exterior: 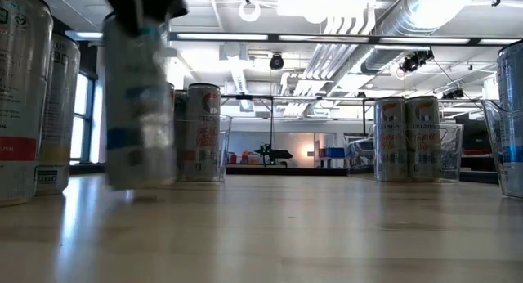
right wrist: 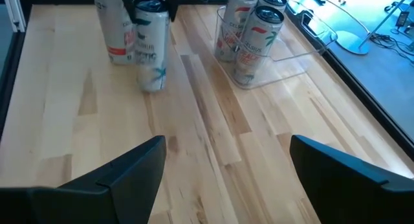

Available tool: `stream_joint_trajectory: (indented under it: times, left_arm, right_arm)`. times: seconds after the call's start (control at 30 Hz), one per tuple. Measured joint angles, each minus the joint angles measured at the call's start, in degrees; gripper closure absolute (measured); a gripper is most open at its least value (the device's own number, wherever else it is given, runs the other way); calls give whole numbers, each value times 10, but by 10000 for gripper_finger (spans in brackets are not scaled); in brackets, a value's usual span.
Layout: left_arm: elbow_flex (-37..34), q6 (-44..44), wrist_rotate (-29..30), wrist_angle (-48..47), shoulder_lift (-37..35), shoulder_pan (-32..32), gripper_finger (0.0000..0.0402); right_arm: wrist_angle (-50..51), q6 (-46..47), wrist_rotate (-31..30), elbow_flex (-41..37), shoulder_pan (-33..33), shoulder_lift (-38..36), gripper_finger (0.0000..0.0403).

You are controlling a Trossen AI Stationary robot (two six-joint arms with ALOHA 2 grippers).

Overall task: Sort soda cans
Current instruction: Put the white-blue soda can into the bottom transparent bin

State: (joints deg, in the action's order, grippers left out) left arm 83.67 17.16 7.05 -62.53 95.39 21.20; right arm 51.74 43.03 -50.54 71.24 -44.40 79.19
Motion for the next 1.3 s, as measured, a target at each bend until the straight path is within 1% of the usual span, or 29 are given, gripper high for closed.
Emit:
stream_joint_trajectory:
  times: [0.13,0.23,0.33,0.5,0.63,0.77,0.93,1.1,1.3]
  left_arm:
    - [25,-33,-9,43,5,-11,158]
    - [63,-66,-9,52,30,-20,158]
    - [117,-116,-14,42,74,-29,158]
    - [231,-197,-19,12,169,-37,158]
    - [315,-250,-20,-33,245,-36,158]
    - [374,-277,-18,-49,289,-34,158]
    - [396,-283,-10,-45,306,-34,156]
    - [396,-282,14,-34,306,-35,137]
    - [396,-283,16,-32,306,-35,122]
  right_arm:
    - [-4,0,0,0,0,-1,77]
    - [-6,0,0,0,0,-1,77]
    - [-6,-6,0,0,4,-1,77]
    - [-6,-9,1,0,6,-1,77]
    - [-1,5,33,0,6,-1,77]
    - [0,20,55,0,-4,-1,77]
    - [3,21,56,0,-22,-1,77]
    - [3,21,56,0,-31,-1,77]
    - [8,32,56,0,-32,-1,77]
